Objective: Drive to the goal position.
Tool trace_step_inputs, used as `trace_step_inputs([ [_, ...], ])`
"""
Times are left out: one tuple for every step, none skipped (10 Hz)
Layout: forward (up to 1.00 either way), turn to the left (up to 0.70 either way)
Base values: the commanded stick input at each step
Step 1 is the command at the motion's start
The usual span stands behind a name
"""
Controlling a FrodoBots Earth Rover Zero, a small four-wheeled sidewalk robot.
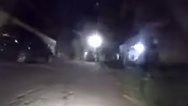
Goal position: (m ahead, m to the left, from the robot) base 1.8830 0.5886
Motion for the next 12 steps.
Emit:
trace_step_inputs([
  [0.70,-0.35],
  [0.70,-0.23],
  [0.70,-0.12],
  [0.70,-0.02],
  [0.70,0.00],
  [0.70,0.00],
  [0.70,0.00],
  [0.70,0.00],
  [0.70,0.00],
  [0.70,0.00],
  [0.70,0.00],
  [0.70,0.00],
])
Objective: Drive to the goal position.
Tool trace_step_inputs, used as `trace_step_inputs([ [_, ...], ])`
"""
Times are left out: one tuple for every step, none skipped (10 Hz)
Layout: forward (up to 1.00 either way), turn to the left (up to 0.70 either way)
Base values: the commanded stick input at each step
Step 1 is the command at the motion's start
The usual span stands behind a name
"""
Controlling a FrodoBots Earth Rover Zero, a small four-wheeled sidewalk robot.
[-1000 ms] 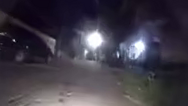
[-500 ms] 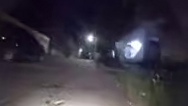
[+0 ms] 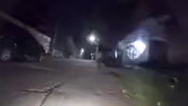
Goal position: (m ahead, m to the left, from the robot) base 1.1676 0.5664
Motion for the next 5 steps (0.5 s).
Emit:
trace_step_inputs([
  [0.70,0.00],
  [0.70,0.00],
  [0.70,0.00],
  [0.70,0.00],
  [0.70,0.00],
])
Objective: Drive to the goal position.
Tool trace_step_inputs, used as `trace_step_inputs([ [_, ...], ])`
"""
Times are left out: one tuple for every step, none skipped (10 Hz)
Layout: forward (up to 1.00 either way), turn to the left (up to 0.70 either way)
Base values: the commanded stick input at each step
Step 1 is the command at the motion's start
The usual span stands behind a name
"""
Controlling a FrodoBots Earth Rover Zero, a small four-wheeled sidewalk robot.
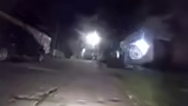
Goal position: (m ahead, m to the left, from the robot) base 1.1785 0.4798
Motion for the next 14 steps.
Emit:
trace_step_inputs([
  [0.70,0.00],
  [0.70,0.00],
  [0.70,0.00],
  [0.70,0.00],
  [0.70,0.00],
  [0.70,0.00],
  [0.70,0.00],
  [0.70,0.00],
  [0.70,0.00],
  [0.70,0.00],
  [0.70,0.00],
  [0.70,0.00],
  [0.70,0.00],
  [0.70,0.00],
])
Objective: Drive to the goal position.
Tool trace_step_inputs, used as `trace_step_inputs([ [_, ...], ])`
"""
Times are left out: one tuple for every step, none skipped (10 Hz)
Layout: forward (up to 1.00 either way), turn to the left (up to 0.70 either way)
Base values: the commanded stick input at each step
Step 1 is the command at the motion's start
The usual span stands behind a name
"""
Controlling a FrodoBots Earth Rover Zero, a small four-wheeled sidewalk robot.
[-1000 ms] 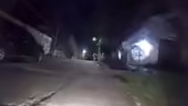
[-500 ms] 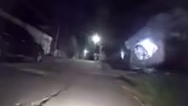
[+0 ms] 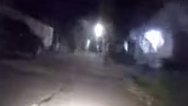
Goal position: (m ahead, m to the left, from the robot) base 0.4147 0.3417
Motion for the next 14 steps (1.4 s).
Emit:
trace_step_inputs([
  [0.70,0.00],
  [0.70,0.00],
  [0.70,0.00],
  [0.70,0.00],
  [0.70,0.00],
  [0.70,0.00],
  [0.70,0.00],
  [0.70,0.00],
  [0.70,0.00],
  [0.70,0.00],
  [0.70,0.00],
  [0.70,0.00],
  [0.70,0.00],
  [0.70,0.00],
])
